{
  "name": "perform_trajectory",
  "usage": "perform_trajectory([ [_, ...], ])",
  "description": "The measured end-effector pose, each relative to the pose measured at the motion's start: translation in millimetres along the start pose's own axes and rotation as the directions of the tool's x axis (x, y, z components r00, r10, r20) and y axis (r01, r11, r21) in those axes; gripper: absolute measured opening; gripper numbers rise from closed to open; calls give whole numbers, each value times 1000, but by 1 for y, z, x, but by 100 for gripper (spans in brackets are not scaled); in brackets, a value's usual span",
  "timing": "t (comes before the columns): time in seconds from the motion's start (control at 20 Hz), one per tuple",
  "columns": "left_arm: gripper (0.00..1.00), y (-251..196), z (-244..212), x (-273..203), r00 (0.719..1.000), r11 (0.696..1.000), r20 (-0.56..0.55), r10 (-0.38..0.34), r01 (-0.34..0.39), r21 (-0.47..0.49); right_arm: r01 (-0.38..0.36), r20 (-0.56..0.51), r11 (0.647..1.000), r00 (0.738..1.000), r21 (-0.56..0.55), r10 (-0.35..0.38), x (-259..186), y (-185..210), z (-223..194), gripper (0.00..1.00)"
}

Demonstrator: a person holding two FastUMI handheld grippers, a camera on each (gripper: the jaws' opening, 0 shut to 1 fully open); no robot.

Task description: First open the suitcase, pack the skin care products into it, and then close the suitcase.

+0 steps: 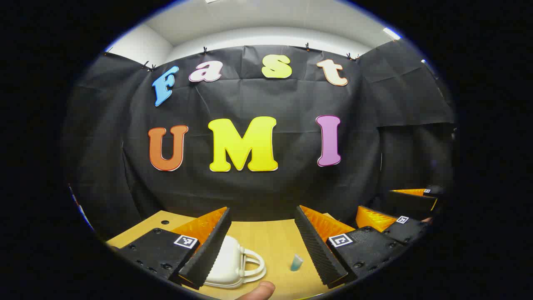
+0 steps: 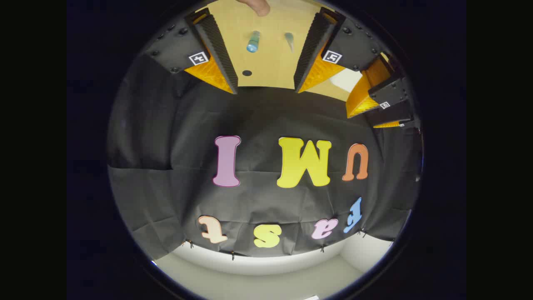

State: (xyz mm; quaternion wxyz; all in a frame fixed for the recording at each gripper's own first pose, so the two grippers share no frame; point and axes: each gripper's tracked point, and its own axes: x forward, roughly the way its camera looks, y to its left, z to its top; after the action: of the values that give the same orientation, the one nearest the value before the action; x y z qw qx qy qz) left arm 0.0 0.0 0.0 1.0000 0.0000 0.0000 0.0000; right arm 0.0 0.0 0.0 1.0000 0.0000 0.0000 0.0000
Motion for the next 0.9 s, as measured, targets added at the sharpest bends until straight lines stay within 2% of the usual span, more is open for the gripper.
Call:
perform_trajectory([
  [0.15,98,37,-2,-9,998,998,-20,62,-62,-17,-11,15,1000,1000,-18,11,-6,16,8,81],
  [0.25,98,46,0,-14,996,996,-24,80,-81,-32,-20,16,999,1000,-27,20,-8,20,11,81],
  [0.4,98,48,8,-17,995,994,-22,93,-94,-58,-52,12,998,999,-21,52,-9,31,17,80],
  [0.6,98,44,14,-17,995,992,3,103,-103,-76,-92,32,993,995,-77,95,-9,39,22,80],
  [0.9,98,42,8,-15,992,988,-5,123,-123,-95,-114,33,990,993,-77,117,-4,36,22,80],
])
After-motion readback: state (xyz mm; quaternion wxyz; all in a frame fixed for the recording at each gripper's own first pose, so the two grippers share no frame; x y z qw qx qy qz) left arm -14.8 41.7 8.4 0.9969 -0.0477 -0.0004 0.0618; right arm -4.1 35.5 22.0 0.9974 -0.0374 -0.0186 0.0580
